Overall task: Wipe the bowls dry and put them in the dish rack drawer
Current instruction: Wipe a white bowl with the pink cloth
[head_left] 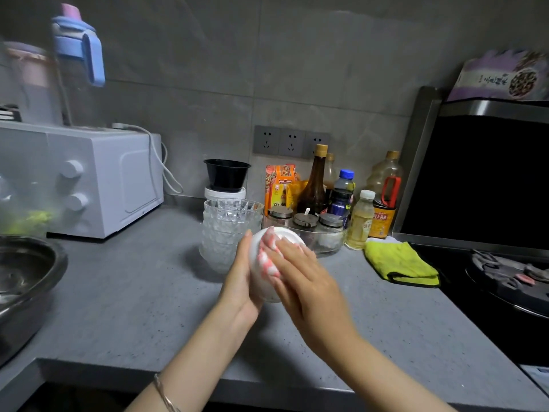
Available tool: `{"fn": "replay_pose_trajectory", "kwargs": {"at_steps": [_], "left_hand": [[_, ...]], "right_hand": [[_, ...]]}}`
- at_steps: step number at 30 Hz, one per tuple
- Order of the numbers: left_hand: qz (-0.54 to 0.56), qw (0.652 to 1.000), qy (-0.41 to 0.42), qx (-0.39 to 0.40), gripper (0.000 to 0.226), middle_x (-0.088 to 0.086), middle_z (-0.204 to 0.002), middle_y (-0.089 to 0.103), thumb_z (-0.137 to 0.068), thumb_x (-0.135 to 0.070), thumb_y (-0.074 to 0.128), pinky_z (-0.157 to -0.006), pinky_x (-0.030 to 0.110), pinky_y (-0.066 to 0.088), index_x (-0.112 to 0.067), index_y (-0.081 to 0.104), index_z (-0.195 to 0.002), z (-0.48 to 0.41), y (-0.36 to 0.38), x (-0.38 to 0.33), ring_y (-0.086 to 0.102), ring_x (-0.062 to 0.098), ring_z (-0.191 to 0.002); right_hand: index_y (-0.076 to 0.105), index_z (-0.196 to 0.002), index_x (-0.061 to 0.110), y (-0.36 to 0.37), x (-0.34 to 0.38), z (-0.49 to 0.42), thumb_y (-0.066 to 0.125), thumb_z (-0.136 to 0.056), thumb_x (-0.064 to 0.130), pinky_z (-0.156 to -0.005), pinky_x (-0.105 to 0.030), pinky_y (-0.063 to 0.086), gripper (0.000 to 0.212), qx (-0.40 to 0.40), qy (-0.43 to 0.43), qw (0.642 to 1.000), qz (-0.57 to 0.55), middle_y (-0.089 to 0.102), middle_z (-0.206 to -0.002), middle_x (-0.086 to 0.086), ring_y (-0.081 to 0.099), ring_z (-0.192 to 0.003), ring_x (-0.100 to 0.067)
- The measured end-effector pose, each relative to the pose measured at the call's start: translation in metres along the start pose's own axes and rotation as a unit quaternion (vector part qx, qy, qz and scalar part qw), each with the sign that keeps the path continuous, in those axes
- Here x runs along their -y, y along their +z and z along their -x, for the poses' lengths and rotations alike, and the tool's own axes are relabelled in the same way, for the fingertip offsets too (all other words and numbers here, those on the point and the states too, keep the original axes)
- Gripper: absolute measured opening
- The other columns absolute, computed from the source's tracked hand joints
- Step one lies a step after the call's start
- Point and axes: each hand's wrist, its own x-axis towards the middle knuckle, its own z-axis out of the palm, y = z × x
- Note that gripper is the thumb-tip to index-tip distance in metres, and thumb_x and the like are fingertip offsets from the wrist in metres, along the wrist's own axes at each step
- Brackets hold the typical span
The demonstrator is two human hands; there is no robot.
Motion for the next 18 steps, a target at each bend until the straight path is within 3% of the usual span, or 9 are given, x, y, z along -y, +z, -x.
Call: {"fn": "replay_pose_trajectory", "kwargs": {"at_steps": [2, 6, 10, 14, 18], "left_hand": [[-0.018, 1.000, 0.006, 0.010, 0.051, 0.011, -0.092, 0.074, -0.090, -0.053, 0.047, -0.061, 0.027, 0.057, -0.009, 0.071, -0.099, 0.001, 0.002, 0.003, 0.072, 0.018, -0.079], [-0.021, 0.998, 0.033, -0.044, 0.057, 0.016, -0.106, 0.071, -0.089, -0.057, 0.048, -0.085, 0.041, 0.053, -0.009, 0.066, -0.114, -0.004, 0.003, -0.004, 0.067, 0.027, -0.096], [-0.014, 0.997, 0.023, -0.075, 0.064, 0.016, -0.104, 0.070, -0.085, -0.062, 0.049, -0.073, 0.038, 0.054, -0.008, 0.066, -0.112, -0.007, -0.003, -0.009, 0.067, 0.027, -0.090], [-0.035, 0.999, -0.011, -0.030, 0.060, 0.012, -0.093, 0.073, -0.087, -0.062, 0.045, -0.064, 0.031, 0.056, -0.010, 0.070, -0.104, -0.004, -0.002, -0.004, 0.070, 0.021, -0.078], [-0.022, 0.995, 0.037, -0.087, 0.069, 0.015, -0.106, 0.071, -0.075, -0.066, 0.059, -0.084, 0.043, 0.054, -0.010, 0.066, -0.115, -0.009, -0.003, -0.010, 0.068, 0.029, -0.096]], "right_hand": [[0.055, -0.133, 0.013, -0.005, -0.003, -0.009, 0.032, -0.101, 0.036, -0.114, -0.027, 0.026, 0.045, 0.019, 0.005, 1.000, -0.011, 0.049, -0.142, -0.002, 0.042, -0.132, -0.013], [0.042, -0.142, 0.025, -0.015, -0.024, -0.016, 0.036, -0.100, 0.037, -0.114, -0.036, 0.029, 0.044, 0.019, 0.078, 0.995, -0.057, 0.038, -0.149, 0.008, 0.032, -0.138, -0.005], [0.048, -0.138, 0.014, -0.007, -0.010, -0.001, 0.040, -0.099, 0.028, -0.113, -0.034, 0.030, 0.042, 0.013, 0.033, 0.997, -0.066, 0.041, -0.148, 0.003, 0.034, -0.138, -0.007], [0.048, -0.138, 0.012, -0.003, -0.009, -0.009, 0.036, -0.100, 0.034, -0.114, -0.032, 0.028, 0.045, 0.024, 0.014, 0.999, -0.040, 0.042, -0.146, 0.001, 0.036, -0.137, -0.012], [0.043, -0.141, 0.013, -0.010, -0.026, -0.013, 0.037, -0.100, 0.032, -0.113, -0.036, 0.030, 0.045, 0.014, 0.039, 0.999, -0.015, 0.039, -0.147, 0.004, 0.034, -0.138, -0.009]]}}
